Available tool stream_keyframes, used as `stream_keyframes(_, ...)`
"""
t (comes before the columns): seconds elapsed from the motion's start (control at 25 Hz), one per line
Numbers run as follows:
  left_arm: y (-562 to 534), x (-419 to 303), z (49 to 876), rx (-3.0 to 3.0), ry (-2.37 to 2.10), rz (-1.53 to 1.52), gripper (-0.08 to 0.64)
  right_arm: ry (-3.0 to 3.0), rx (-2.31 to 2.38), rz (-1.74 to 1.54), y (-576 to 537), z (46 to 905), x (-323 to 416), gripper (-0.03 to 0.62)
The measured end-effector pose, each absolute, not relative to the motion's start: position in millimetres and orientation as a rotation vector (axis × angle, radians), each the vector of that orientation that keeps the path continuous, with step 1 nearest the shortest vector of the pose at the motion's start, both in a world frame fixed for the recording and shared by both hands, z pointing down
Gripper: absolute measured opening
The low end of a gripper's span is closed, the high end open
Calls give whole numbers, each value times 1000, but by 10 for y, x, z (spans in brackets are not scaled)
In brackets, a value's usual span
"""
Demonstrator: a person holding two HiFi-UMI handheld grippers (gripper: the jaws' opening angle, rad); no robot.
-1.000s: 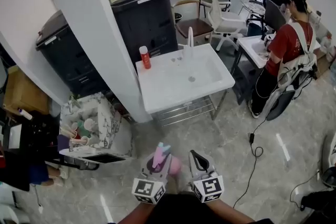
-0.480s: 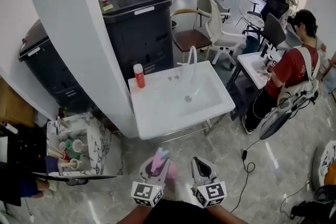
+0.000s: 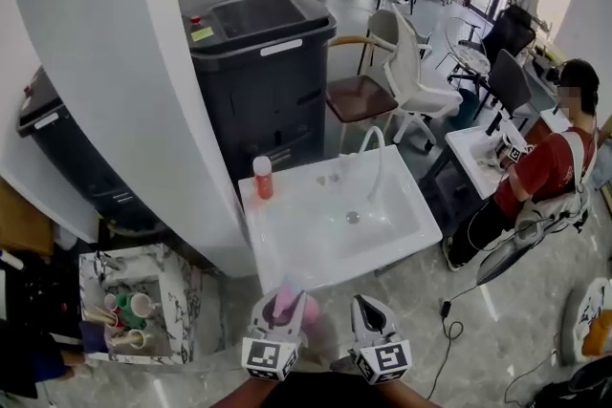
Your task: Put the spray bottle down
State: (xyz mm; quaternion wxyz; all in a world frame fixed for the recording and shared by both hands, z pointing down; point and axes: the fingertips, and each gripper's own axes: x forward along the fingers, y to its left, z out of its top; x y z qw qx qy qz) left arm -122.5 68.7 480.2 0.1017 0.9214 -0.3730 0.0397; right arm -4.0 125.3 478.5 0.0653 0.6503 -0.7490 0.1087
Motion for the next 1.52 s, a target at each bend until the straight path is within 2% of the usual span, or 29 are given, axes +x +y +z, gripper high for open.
stream_keyframes(0.44,-348,-1089,4912,2671,-1221,116,143,-2300,1929,360,262,4866,137,-3)
stream_keyframes(0.76,-1109,-672,5097,2690,-1272,167,143,-2427,1793,366,-636,4995,256,-3)
stream_keyframes(1.04,-1842,-210,5399,2722,-1355,264,143,-2500,1599,318,-1465,5155,420,-3)
stream_keyframes(1.16,-2132,-31,5543,2750,-1412,421,143,-2549,1566,308,-1779,5230,511,-3)
stream_keyframes(1.32,-2512,43,5679,2575,-1468,272,141,-2539,1553,405,-2149,5415,648,-3)
stream_keyframes(1.52,-2946,-10,5791,2486,-1583,247,141,-2521,1569,477,-2553,5612,771,-3)
